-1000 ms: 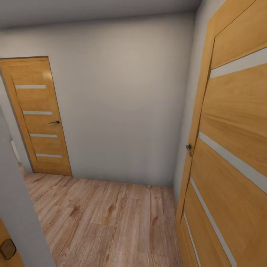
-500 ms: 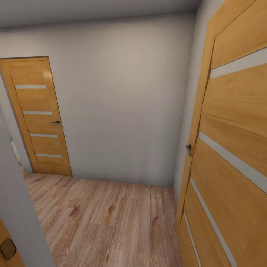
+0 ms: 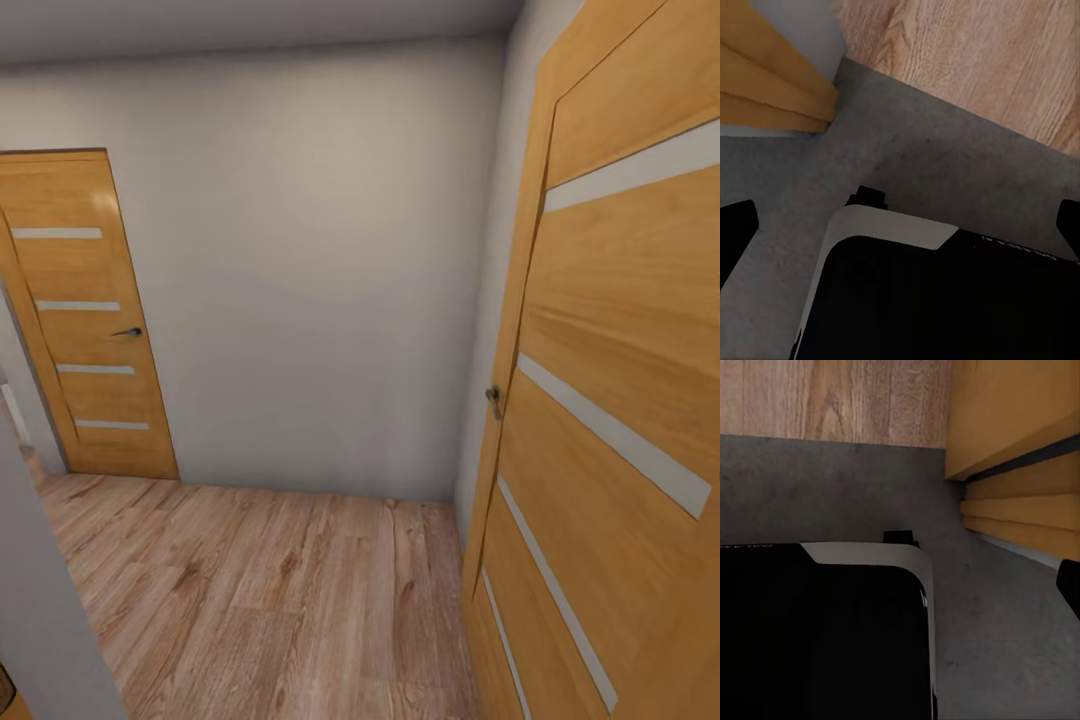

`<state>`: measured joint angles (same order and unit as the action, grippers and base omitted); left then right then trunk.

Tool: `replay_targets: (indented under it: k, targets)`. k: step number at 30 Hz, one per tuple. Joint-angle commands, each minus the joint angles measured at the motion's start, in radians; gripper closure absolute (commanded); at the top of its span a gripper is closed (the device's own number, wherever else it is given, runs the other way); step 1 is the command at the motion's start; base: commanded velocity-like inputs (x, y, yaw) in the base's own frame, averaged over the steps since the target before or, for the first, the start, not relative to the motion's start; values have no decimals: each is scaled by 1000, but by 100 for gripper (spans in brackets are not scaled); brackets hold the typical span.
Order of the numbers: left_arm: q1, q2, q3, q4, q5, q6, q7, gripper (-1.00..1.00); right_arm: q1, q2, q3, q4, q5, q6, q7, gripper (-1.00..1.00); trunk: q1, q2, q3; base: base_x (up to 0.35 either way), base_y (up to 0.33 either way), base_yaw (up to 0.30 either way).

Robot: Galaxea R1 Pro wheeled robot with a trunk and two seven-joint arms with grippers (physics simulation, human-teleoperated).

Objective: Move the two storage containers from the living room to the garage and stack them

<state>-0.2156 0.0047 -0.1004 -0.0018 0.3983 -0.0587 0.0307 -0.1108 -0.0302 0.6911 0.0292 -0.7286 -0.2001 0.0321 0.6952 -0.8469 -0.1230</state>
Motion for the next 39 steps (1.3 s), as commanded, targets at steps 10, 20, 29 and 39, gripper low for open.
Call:
replay_targets:
  k: [10,20,29,39]
  targets:
    - [-1,0,-9,0,8,-2,3,-100,-1,0,8,3,-9,-4,3,-100,0,-1,-2,16,65,-4]
    - [-1,0,-9,0,8,-1,3,-100,-1,0,10,3,-9,-5,3,-100,0,-1,-2,4,23,0]
    - [-1,1,-9,0,8,0,3,-100,-1,-1,10,3,-9,-9,3,-100,0,-1,-2,193,0,0]
    - [-1,1,-9,0,8,0,3,-100,-1,-1,10,3,-9,-10,3,-100,0,-1,-2,316,0,0]
